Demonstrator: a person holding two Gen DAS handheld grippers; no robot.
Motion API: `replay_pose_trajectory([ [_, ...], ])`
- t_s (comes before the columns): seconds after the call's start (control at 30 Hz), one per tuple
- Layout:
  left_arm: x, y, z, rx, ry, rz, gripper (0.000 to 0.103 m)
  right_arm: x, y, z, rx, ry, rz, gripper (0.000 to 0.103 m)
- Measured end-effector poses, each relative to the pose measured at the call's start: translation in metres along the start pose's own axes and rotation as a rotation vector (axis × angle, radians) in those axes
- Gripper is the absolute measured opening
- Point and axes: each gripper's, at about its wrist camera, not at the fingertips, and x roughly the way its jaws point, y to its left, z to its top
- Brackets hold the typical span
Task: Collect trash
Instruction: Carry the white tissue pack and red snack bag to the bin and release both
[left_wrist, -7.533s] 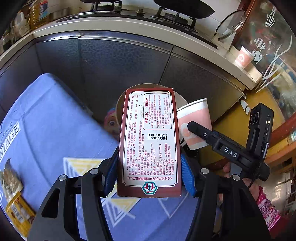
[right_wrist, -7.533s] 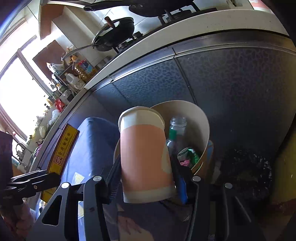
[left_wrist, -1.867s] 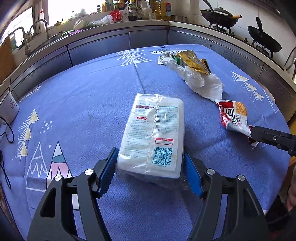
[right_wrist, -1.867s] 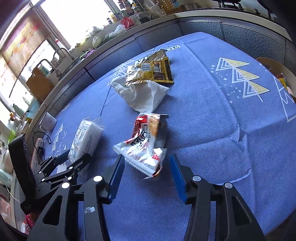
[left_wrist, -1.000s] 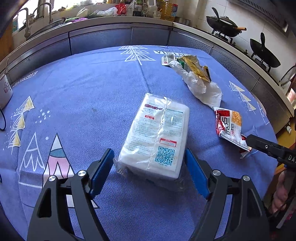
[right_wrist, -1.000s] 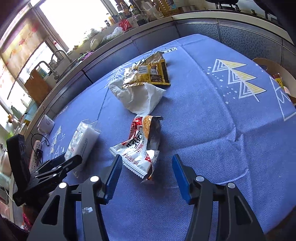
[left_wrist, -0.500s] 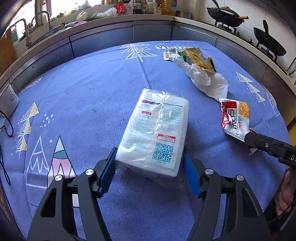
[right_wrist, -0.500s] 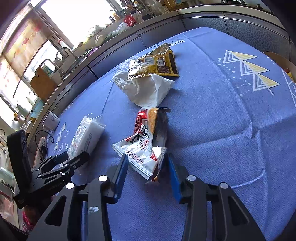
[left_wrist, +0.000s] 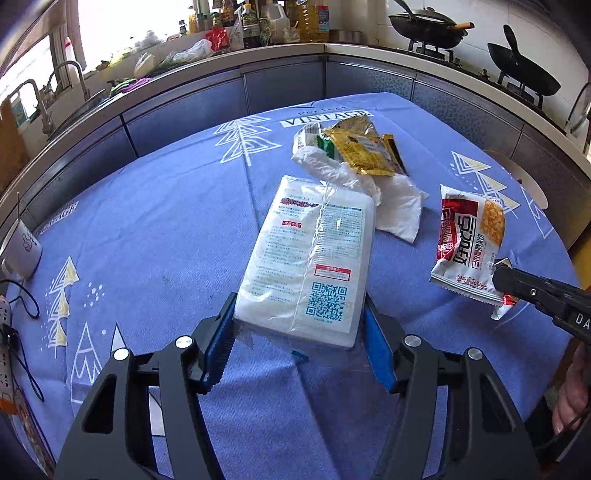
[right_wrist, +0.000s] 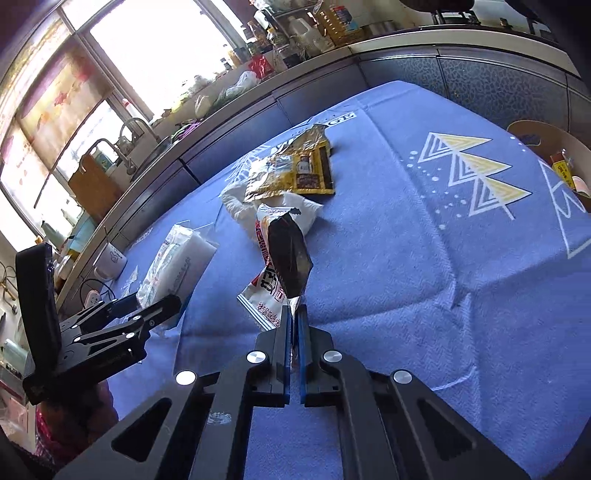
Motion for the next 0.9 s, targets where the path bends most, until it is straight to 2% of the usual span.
replay_pose_trajectory([
  [0.5,-0.004,-0.081,0.052,0.151,-0.054,-0.042,0.061,-0.029,-0.066,0.012,0.116,-0.08,-0.013,0.004],
  [0.9,0.02,-0.176,0.106,0.31,-0.08,-0.111,0.061,-0.06,-0.13,0.033,0.204,-0.167,-0.061,0.004],
])
